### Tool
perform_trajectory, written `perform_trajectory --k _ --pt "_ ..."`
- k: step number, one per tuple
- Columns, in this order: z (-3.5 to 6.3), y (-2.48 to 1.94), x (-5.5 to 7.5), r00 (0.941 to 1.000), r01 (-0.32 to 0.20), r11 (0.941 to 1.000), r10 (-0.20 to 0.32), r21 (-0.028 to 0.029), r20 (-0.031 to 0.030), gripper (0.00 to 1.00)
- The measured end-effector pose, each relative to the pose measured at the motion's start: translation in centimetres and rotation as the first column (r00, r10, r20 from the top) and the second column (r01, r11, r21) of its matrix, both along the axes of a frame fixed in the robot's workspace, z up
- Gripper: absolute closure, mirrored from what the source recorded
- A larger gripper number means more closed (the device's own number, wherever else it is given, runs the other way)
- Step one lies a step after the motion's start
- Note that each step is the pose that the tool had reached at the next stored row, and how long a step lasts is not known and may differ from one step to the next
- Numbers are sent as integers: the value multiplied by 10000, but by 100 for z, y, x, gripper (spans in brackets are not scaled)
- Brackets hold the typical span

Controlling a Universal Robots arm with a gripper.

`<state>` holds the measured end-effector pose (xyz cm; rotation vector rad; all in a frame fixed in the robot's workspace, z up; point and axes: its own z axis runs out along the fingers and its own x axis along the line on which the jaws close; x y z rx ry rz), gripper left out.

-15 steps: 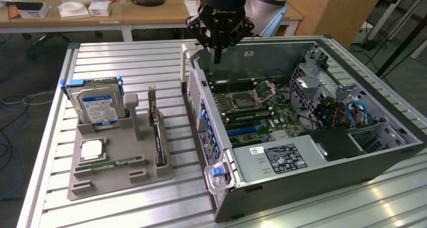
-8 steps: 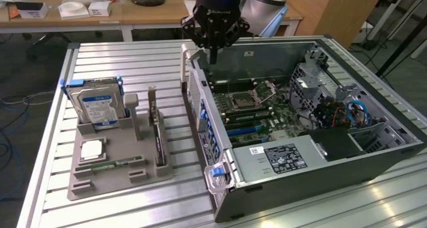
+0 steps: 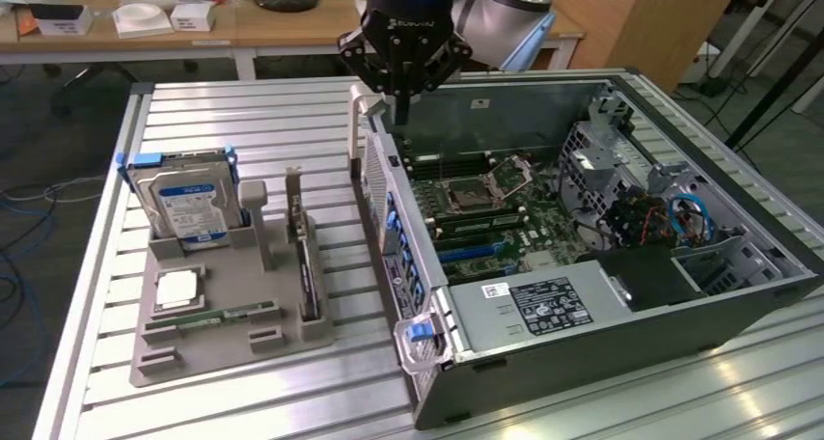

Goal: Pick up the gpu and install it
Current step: 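Reach for the gpu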

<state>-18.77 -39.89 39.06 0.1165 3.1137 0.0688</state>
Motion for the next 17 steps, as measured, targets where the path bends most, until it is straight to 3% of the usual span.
perform_trajectory --k 17 --pt "-11 -4 -294 10000 1 10000 -1 1 1 89"
